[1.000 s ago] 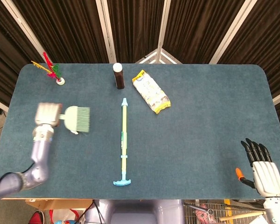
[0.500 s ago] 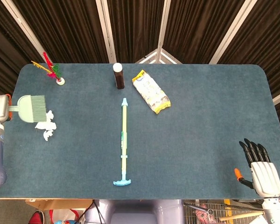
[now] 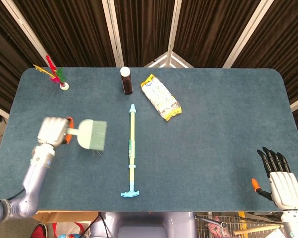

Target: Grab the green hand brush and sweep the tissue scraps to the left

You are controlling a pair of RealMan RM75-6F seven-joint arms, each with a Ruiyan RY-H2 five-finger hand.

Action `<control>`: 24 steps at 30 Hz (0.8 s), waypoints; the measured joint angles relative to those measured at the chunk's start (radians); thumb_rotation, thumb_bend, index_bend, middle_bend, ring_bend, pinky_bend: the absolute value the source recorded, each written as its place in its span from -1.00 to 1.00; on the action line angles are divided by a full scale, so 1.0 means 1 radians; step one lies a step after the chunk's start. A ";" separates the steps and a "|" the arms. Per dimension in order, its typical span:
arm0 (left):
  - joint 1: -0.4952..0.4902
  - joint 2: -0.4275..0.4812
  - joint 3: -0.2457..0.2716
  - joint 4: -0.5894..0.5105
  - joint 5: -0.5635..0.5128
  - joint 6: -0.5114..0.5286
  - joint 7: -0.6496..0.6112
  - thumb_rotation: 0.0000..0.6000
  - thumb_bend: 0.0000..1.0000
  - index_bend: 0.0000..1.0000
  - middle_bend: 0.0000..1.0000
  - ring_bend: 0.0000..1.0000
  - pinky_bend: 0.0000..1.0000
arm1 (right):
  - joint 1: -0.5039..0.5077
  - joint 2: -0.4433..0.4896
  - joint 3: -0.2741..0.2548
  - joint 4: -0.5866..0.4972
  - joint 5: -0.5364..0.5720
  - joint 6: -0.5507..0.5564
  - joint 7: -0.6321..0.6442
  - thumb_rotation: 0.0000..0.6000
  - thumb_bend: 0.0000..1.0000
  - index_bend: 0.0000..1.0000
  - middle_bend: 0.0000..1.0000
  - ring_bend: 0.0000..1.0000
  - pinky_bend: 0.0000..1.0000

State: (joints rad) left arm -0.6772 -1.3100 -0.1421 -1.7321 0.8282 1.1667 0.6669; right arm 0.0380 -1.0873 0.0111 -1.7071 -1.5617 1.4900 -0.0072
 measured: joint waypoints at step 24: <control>0.249 0.141 0.278 -0.143 0.371 0.226 -0.171 1.00 -0.99 -1.00 -1.00 -1.00 -0.85 | -0.004 -0.005 -0.003 -0.001 -0.005 0.004 -0.032 1.00 -0.25 -1.00 -1.00 -1.00 -1.00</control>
State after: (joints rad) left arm -0.4280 -1.1685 0.1362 -1.8748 1.1993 1.3923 0.4959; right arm 0.0341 -1.0925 0.0081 -1.7082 -1.5668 1.4944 -0.0393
